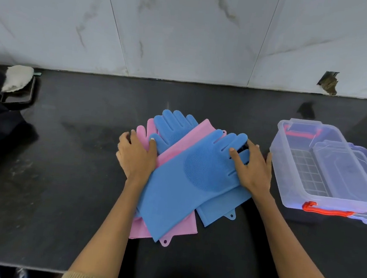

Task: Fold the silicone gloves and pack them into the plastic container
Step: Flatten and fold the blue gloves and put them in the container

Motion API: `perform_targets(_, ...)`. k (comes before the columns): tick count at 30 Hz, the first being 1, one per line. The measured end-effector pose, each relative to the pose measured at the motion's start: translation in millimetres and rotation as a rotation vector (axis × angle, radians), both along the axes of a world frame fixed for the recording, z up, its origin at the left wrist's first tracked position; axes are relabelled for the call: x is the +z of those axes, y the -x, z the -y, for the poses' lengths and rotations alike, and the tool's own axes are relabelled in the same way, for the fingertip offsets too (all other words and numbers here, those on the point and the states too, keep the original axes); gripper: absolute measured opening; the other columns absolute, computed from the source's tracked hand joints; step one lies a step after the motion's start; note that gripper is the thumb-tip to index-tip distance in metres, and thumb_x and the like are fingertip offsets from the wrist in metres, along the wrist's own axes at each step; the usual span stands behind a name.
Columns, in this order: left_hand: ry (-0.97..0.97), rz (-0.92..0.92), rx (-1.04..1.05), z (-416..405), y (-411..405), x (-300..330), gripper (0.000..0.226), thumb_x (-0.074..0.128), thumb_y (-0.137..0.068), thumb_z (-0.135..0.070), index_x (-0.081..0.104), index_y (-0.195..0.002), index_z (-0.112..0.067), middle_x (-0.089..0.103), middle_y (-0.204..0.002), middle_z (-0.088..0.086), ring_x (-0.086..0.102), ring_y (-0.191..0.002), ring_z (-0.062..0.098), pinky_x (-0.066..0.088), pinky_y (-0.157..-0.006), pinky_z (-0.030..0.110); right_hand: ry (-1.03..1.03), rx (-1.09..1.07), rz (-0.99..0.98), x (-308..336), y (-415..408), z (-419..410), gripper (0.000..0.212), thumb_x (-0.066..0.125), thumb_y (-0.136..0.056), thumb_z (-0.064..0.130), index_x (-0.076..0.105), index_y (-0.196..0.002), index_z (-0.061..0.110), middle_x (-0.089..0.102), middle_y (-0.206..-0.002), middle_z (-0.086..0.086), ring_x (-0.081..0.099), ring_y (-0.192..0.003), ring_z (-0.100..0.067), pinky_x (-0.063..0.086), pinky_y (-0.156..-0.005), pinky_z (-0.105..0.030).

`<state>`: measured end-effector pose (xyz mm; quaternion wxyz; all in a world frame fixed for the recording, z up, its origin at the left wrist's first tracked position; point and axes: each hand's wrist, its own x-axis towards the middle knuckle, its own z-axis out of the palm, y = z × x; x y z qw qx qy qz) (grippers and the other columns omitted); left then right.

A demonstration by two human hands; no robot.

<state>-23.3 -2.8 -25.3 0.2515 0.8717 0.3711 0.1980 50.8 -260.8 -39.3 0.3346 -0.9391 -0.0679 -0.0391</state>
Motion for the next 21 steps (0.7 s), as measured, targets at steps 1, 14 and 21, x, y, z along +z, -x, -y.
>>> perform_targets(1, -0.016, -0.024, 0.06, 2.2, 1.5, 1.8, 0.051, 0.048, -0.092, -0.042, 0.051, -0.125, -0.004, 0.049, -0.13, 0.016, 0.048, -0.116, 0.032, 0.037, -0.098, 0.044, -0.086, 0.037, -0.003, 3.0, 0.9, -1.0, 0.066, 0.036, -0.085, 0.067, 0.035, -0.139, 0.028, 0.044, -0.146, 0.002, 0.032, -0.14, -0.021, -0.001, -0.118, -0.043)
perform_targets(14, 0.304, -0.128, -0.146, -0.5, 10.0, 16.5, 0.063, 0.054, -0.078, -0.066, 0.049, -0.106, -0.01, 0.057, -0.098, 0.002, 0.054, -0.085, 0.022, 0.041, -0.073, 0.035, -1.117, -0.079, -0.467, 7.7, 13.8, -22.2, 0.067, 0.074, -0.075, 0.011, 0.044, -0.135, 0.019, 0.06, -0.125, -0.005, 0.063, -0.1, -0.018, 0.056, -0.072, -0.028)
perform_targets(21, 0.221, -0.156, -0.295, -3.9, 20.7, 11.4, 0.068, 0.063, -0.072, -0.066, 0.04, -0.118, -0.021, 0.051, -0.1, -0.01, 0.052, -0.082, 0.013, 0.042, -0.069, 0.029, -1.083, -0.072, -0.601, 8.1, 14.4, -19.3, 0.063, 0.076, -0.074, 0.013, 0.047, -0.13, 0.018, 0.061, -0.12, -0.009, 0.062, -0.101, -0.023, 0.055, -0.067, -0.031)
